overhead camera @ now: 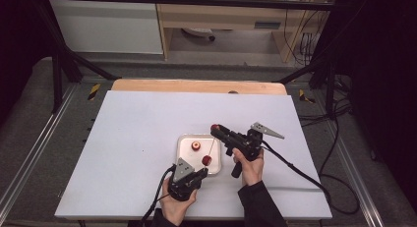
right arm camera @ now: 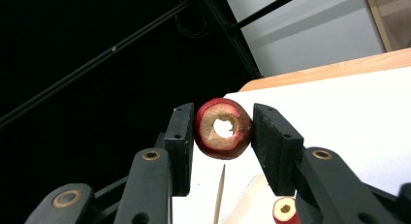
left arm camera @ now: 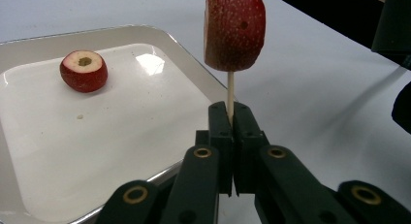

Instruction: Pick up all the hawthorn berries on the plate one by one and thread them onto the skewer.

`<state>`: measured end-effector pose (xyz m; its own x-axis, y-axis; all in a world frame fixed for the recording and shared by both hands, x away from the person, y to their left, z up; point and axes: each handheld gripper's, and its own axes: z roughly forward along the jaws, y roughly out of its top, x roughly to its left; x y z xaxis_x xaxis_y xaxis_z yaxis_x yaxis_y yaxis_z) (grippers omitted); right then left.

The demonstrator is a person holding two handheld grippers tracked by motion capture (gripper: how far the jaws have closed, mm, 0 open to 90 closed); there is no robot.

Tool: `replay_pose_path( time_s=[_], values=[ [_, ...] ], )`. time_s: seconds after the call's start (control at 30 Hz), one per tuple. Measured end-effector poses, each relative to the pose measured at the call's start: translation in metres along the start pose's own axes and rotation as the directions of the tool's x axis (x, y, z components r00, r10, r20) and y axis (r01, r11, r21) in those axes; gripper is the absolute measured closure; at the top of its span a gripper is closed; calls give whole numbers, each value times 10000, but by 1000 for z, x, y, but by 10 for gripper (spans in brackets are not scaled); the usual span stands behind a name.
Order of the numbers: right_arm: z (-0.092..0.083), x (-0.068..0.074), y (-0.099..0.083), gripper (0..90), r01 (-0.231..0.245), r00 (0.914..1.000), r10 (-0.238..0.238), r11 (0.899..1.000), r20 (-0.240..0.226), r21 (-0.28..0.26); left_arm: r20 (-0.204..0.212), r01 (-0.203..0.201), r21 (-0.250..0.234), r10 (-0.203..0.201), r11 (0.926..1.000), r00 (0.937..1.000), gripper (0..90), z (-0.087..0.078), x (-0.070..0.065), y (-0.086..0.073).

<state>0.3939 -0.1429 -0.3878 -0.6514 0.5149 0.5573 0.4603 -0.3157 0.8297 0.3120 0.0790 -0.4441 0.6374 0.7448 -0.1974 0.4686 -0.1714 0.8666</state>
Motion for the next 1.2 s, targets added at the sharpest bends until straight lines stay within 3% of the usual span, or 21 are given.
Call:
replay_pose_path(
  time_s=[0.37,0.63,1.0,1.1,1.2],
  values=[
    [3,-1,-5,614,3,10000,-3,9999,31,117,-104,76,-11,-76,10000,9999,884,0,1,0],
    [3,1,-9,615,147,9998,-146,9999,144,-89,-26,599,-26,-599,9982,9982,884,2,0,0],
    [2,3,-12,614,409,9986,-398,9987,358,-300,-228,1172,-154,-1176,9930,9928,884,-1,4,-1],
    [2,4,-12,614,375,9987,-365,9989,343,-297,-214,1054,-160,-1057,9943,9942,884,0,3,-1],
    [1,4,-11,614,237,9994,-231,9995,269,-214,-322,532,-97,-535,9985,9980,884,2,-1,-1]
  ],
)
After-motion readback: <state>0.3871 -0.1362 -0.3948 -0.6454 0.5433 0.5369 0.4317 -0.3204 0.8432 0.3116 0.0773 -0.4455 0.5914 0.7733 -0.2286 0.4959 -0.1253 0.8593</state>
